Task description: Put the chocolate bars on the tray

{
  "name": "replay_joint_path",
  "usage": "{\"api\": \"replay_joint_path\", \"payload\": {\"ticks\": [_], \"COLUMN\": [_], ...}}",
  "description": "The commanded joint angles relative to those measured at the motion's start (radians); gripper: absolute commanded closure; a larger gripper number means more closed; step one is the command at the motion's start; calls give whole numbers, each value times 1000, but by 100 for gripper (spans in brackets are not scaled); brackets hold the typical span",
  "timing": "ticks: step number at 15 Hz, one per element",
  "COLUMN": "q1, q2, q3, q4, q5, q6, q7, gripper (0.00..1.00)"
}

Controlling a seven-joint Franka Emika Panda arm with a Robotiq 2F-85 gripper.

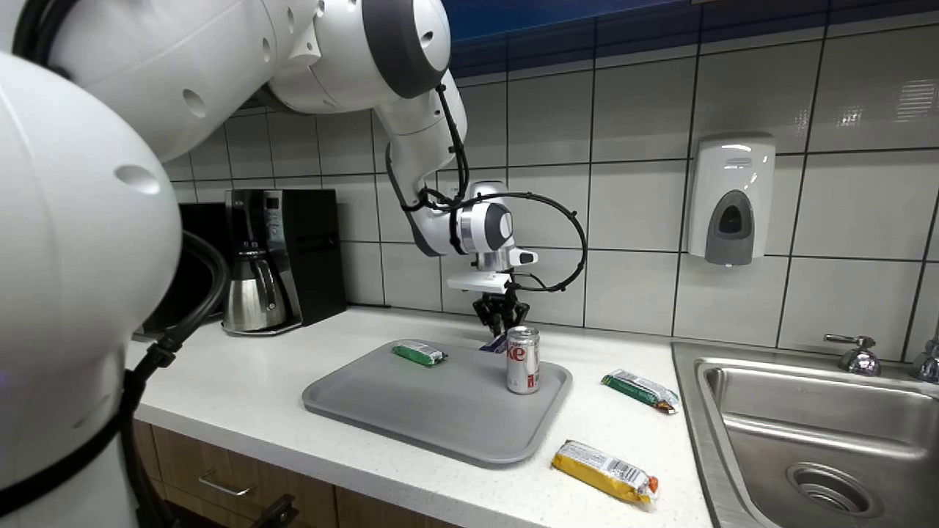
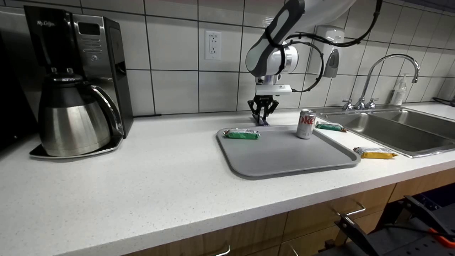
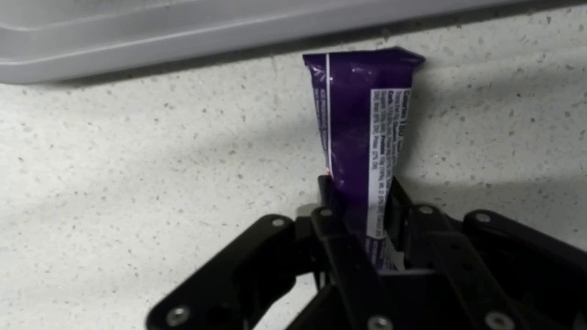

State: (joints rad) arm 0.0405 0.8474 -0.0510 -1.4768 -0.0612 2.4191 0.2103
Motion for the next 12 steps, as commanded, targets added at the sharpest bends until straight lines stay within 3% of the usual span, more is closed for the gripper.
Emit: {"api": "replay_joint_path", "payload": {"ticks": [1, 12], "q1": [-3, -3], "q2": [2, -130], "q3": [-3, 20], "q4": [28, -70], "q5": [11, 12], "q6": [-41, -34], "q7": [-26, -81], "gripper": [94, 94]}}
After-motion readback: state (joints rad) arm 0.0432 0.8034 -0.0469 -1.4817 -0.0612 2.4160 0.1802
